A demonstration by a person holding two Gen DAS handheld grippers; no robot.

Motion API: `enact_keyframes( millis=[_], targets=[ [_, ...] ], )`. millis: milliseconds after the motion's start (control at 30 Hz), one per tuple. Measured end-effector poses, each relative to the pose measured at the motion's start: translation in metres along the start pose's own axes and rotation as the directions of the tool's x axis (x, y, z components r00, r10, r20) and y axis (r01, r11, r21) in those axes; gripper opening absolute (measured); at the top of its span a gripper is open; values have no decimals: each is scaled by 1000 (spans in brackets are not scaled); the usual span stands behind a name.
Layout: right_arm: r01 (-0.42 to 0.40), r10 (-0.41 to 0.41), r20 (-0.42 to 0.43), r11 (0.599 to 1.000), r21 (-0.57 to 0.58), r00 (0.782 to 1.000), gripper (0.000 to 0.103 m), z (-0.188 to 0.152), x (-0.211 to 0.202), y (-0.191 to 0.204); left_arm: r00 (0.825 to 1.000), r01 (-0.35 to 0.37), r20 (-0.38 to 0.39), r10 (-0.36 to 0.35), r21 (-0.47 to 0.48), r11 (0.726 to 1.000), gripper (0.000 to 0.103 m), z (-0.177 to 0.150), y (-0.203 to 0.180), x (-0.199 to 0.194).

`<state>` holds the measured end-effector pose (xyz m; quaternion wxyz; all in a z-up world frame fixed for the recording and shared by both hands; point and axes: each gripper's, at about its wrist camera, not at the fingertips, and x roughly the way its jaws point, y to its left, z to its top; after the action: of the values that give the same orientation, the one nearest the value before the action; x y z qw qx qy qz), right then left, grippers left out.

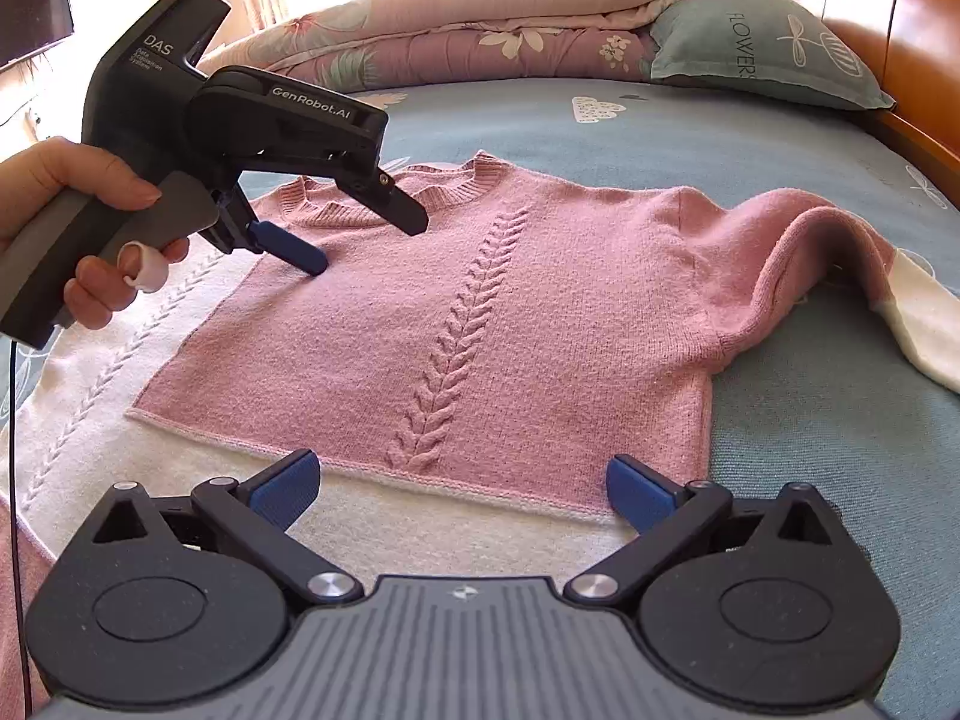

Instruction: Fold clothes

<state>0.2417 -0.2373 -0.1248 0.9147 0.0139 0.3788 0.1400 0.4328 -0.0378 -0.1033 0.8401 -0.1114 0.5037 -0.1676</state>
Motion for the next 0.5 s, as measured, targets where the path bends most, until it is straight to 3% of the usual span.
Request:
enact_keyframes(
  millis=[133,233,500],
  targets=[
    [-15,15,4,1000,7,1000,103,1,1,-4,994,-100,35,100,-22,995,92,20,4,9],
    [-27,27,6,1000,12,1000,103,2,1,-7,995,-92,40,95,-69,993,92,21,5,-10],
    [-53,53,9,998,29,999,103,5,2,-14,996,-78,39,78,-6,997,92,-24,3,-137]
  ],
)
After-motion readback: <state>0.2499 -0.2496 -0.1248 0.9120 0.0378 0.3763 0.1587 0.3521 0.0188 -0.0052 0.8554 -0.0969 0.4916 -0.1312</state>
